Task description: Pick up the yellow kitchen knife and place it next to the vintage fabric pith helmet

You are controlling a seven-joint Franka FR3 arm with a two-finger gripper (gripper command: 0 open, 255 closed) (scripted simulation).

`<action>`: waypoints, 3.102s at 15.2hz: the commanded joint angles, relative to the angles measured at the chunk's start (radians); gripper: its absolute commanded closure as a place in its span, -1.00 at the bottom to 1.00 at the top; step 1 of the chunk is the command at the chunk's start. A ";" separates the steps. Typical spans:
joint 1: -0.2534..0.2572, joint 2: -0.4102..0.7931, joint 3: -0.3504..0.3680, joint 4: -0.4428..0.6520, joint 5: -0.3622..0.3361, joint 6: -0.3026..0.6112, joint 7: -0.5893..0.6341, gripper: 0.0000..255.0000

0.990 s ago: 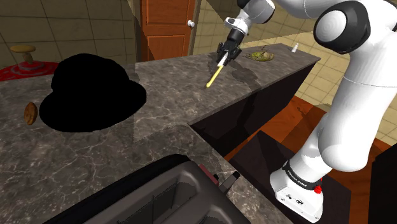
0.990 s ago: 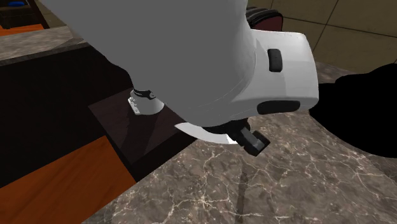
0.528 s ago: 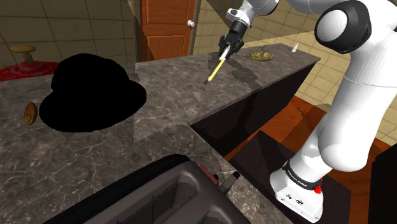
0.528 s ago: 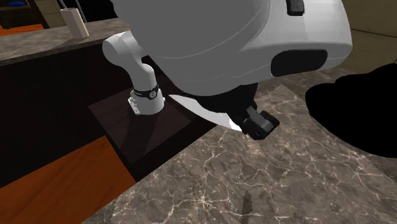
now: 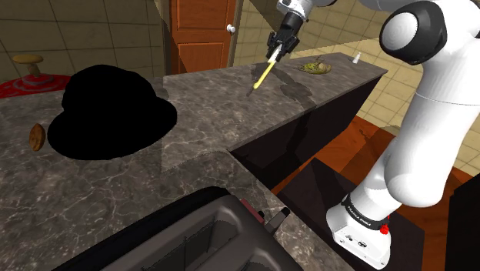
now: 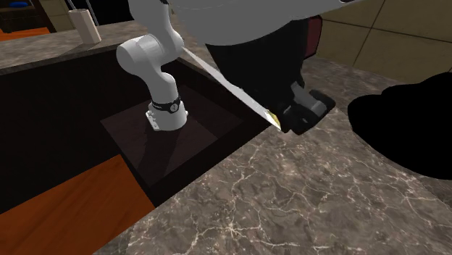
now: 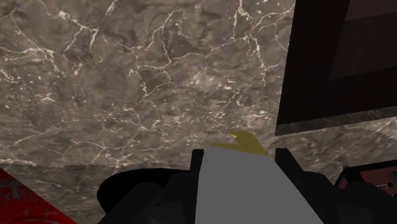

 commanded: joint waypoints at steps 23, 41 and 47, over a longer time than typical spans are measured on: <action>0.322 -0.359 0.232 -0.373 -0.108 0.334 0.450 1.00; 0.467 -0.346 0.415 -0.459 -0.079 0.580 0.681 1.00; 0.470 -0.337 0.416 -0.525 -0.060 0.646 0.642 1.00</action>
